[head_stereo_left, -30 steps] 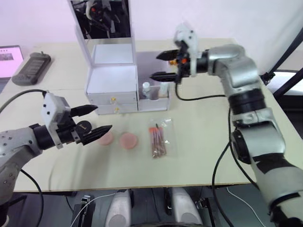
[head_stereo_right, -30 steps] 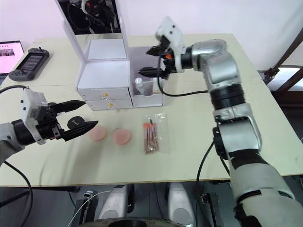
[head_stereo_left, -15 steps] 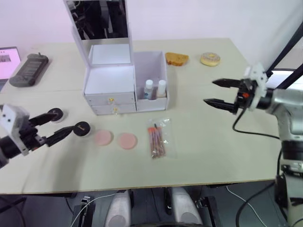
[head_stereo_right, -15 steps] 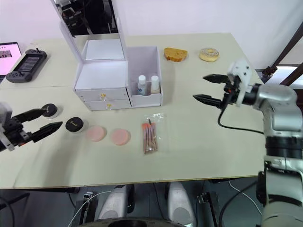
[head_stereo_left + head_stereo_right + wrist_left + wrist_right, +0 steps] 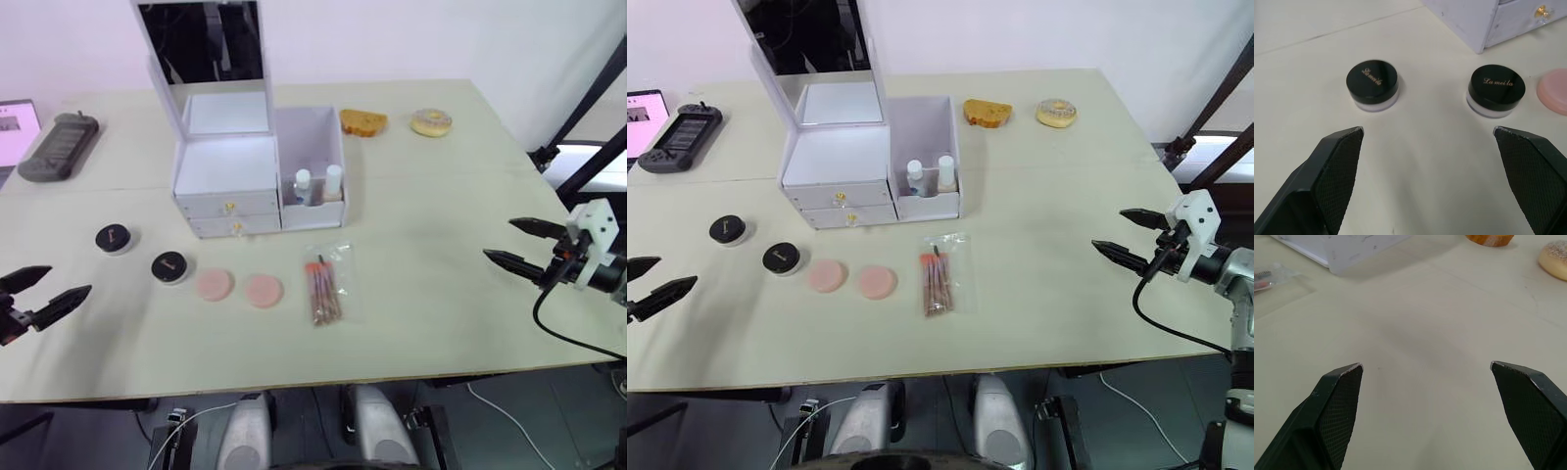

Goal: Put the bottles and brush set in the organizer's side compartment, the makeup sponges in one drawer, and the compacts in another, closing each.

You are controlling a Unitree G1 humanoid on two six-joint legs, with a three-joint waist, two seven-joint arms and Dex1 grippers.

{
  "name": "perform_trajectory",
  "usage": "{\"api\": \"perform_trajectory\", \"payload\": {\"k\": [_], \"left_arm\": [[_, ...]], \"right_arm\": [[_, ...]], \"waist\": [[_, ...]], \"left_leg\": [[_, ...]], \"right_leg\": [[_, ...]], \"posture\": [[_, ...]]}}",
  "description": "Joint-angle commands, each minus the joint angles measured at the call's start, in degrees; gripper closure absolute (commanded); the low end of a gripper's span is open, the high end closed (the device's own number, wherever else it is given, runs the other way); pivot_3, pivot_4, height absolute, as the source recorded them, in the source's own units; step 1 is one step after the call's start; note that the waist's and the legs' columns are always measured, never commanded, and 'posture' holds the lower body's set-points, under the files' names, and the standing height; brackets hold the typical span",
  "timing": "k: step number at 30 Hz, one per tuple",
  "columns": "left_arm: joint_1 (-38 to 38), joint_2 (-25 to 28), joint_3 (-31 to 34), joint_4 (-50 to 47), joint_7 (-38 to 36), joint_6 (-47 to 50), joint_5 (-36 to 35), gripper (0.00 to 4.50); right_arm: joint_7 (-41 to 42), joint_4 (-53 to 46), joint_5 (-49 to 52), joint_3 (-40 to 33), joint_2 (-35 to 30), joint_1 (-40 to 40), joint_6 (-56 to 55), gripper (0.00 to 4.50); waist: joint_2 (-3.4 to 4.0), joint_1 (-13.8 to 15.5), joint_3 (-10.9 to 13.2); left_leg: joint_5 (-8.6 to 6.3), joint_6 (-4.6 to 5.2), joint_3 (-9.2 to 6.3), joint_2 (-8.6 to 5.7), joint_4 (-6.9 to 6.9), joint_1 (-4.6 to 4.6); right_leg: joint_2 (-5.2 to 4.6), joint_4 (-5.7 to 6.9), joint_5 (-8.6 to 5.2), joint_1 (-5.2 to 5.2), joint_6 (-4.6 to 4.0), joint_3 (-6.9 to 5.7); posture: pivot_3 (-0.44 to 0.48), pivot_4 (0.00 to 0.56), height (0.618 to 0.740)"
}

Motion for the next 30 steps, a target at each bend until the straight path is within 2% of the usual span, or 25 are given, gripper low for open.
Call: {"api": "perform_trajectory", "payload": {"k": [1, 5, 8, 11, 12, 14, 17, 20, 22, 27, 28, 30], "left_arm": [[-1.84, 0.96, 0.63, -2.70, 0.34, 0.19, -0.78, 0.00], [-4.74, 1.30, -2.49, -10.92, 1.19, 4.65, -3.29, 0.00], [-4.81, 2.31, -4.94, -17.40, 0.14, 6.88, -3.93, 0.00], [-7.71, 3.61, -8.35, -24.79, 0.06, 14.55, -10.70, 0.00], [-8.38, 3.98, -9.13, -26.22, -0.10, 16.59, -12.35, 0.51], [-11.42, 5.68, -13.26, -28.99, -1.55, 21.28, -16.33, 1.19], [-17.83, 5.91, -19.52, -31.06, 0.28, 26.30, -19.71, 2.83], [-24.74, 2.80, -27.57, -34.33, 3.20, 27.84, -19.52, 4.43], [-28.20, 1.18, -31.12, -35.16, 5.49, 30.02, -19.44, 4.48], [-32.79, -2.46, -39.27, -39.50, 12.99, 37.76, -19.55, 4.48], [-33.57, -3.64, -40.90, -40.08, 15.79, 40.16, -19.39, 4.48], [-36.28, -7.64, -42.22, -38.53, 22.50, 50.34, -23.91, 4.48]], "right_arm": [[0.08, -4.60, 1.08, 0.18, -1.89, -0.32, 0.85, 0.08], [-1.21, -14.49, 1.87, 3.25, -2.31, -0.74, 7.08, 0.08], [0.72, -21.08, 6.47, 3.97, -4.47, -1.32, 15.34, 0.08], [-1.73, -30.48, 7.99, 4.88, -5.42, -1.40, 19.26, 0.08], [-2.52, -32.55, 7.97, 5.10, -5.62, -1.20, 19.95, 0.00], [-3.01, -38.45, 14.80, 6.01, -5.89, -1.81, 29.09, 0.00], [-7.18, -44.14, 20.10, 7.16, -3.89, -3.10, 36.25, 0.00], [-10.20, -46.33, 26.62, 10.66, -2.21, -5.55, 45.72, 0.00], [-13.65, -45.47, 31.77, 12.51, -0.67, -8.18, 54.75, 0.00], [-24.21, -46.04, 33.77, 14.46, 4.47, -10.96, 63.51, 0.00], [-25.75, -46.22, 33.78, 14.98, 5.44, -11.40, 64.47, 0.00], [-29.14, -45.47, 34.22, 15.51, 8.06, -12.76, 67.09, 0.00]], "waist": [[0.00, -0.13, 0.00], [0.00, -0.11, 0.00], [0.01, -0.10, 0.00], [-0.02, 0.00, 0.00], [-0.02, 0.04, 0.00], [-0.02, 0.10, 0.00], [-0.02, 0.37, 0.00], [-0.05, 0.87, -0.01], [-0.05, 1.07, -0.01], [-0.07, 1.28, -0.01], [-0.07, 1.28, -0.01], [-0.09, 1.28, -0.01]], "left_leg": [[0.00, 0.01, 0.00, 0.00, -0.02, 0.00], [0.01, 0.02, 0.00, 0.01, -0.11, 0.00], [0.01, 0.02, 0.00, 0.02, -0.12, 0.00], [0.00, 0.01, 0.01, 0.02, -0.14, 0.00], [0.00, 0.01, -0.01, 0.03, -0.14, 0.00], [0.00, 0.01, -0.01, 0.04, -0.13, 0.00], [0.00, 0.01, -0.02, 0.04, -0.08, 0.01], [0.00, 0.01, -0.02, 0.02, 0.02, 0.00], [0.00, 0.01, -0.03, 0.02, 0.12, -0.01], [0.00, 0.03, -0.12, 0.01, 0.25, -0.05], [0.00, 0.03, -0.12, 0.00, 0.25, -0.06], [-0.01, 0.05, -0.15, -0.01, 0.28, -0.06]], "right_leg": [[0.00, 0.03, 0.00, -0.01, 0.00, 0.00], [0.03, 0.13, 0.01, -0.07, 0.00, 0.00], [0.04, 0.16, 0.01, -0.07, -0.01, 0.00], [0.04, 0.15, 0.06, -0.09, -0.09, 0.01], [0.07, 0.15, 0.01, -0.10, 0.00, 0.00], [0.07, 0.16, 0.01, -0.10, 0.00, 0.00], [0.08, 0.16, 0.01, -0.06, 0.00, 0.00], [0.08, 0.16, 0.01, -0.01, 0.00, 0.01], [0.11, 0.16, 0.02, 0.04, -0.01, 0.01], [0.16, 0.18, 0.16, 0.11, -0.22, 0.01], [0.16, 0.17, 0.16, 0.12, -0.22, 0.01], [0.16, 0.17, 0.16, 0.15, -0.22, 0.02]], "posture": [[0.000, 0.150, 0.740], [0.000, 0.150, 0.740], [0.000, 0.150, 0.740], [0.000, 0.150, 0.740], [0.000, 0.150, 0.740], [0.000, 0.150, 0.740], [0.000, 0.150, 0.740], [0.000, 0.150, 0.740], [0.000, 0.150, 0.740], [0.000, 0.150, 0.740], [0.000, 0.150, 0.740], [0.000, 0.150, 0.740]]}}
